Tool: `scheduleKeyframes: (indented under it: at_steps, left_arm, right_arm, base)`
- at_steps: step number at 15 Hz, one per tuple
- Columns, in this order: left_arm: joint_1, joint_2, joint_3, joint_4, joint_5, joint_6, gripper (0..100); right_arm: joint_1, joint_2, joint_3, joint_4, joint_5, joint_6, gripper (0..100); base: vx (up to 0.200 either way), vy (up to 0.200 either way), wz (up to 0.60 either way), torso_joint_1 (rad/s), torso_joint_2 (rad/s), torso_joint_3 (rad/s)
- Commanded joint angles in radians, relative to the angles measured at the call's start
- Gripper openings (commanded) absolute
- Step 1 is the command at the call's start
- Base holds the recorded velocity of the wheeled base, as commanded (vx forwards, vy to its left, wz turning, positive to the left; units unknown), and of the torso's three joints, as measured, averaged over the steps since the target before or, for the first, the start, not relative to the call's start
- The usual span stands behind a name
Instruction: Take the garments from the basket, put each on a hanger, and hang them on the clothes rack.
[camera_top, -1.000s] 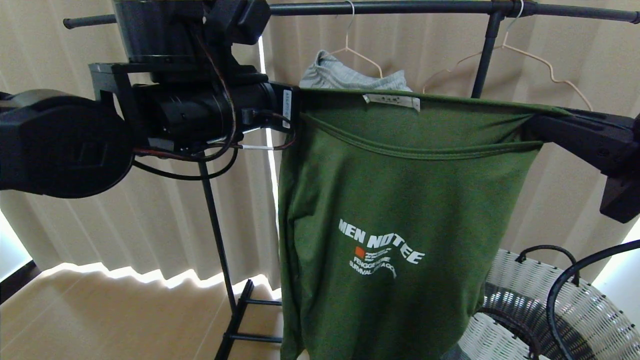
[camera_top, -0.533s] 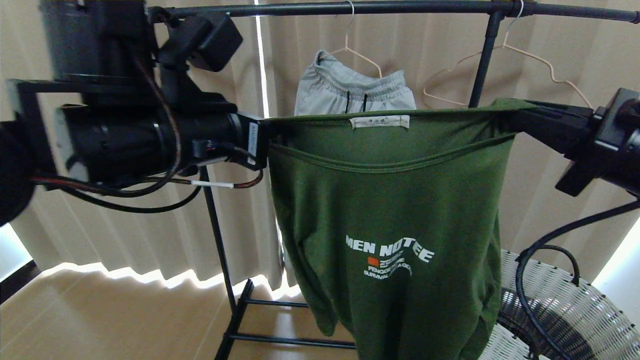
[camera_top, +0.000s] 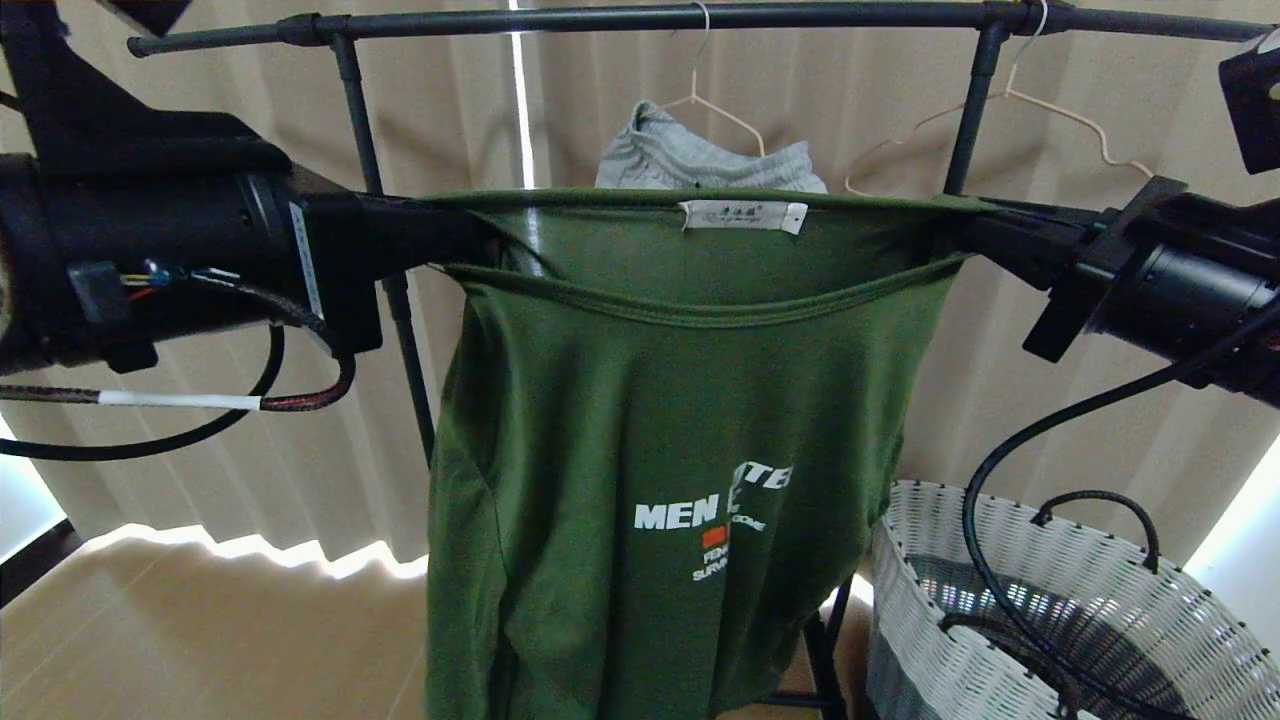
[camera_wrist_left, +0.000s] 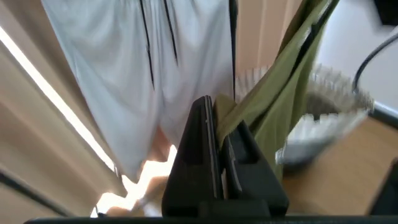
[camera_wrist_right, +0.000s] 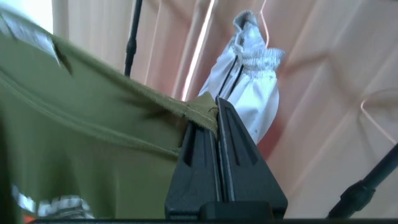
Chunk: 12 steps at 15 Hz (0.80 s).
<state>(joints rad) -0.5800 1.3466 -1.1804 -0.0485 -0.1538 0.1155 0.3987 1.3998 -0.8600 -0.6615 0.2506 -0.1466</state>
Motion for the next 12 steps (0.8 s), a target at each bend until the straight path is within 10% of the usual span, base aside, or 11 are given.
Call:
scheduleKeyframes:
  at_steps: [1,8,9,12]
  left_arm:
    - [0.000,0.016,0.010,-0.030,0.000,0.010,0]
    - [-0.001,0.011,0.047,-0.050,0.000,0.009,0]
    - [-0.001,0.011,0.050,-0.050,0.000,0.007,0]
    - [0.009,0.011,0.090,-0.050,0.042,0.016,0]
  right_arm:
    - [0.000,0.004,0.001,0.002,-0.005,-0.001,0]
    - [-0.004,0.001,0.047,-0.003,-0.014,-0.001,0]
    - [-0.003,0.001,0.065,-0.007,-0.014,0.001,100]
    - [0.000,-0.042,0.171,-0.015,-0.001,0.012,100]
  base:
    - [0.000,0.000,0.00,0.000,0.00,0.000]
    - [0.000,0.000,0.00,0.000,0.00,0.000]
    - [0.000,0.000,0.00,0.000,0.00,0.000]
    - [0.000,0.000,0.00,0.000,0.00,0.000]
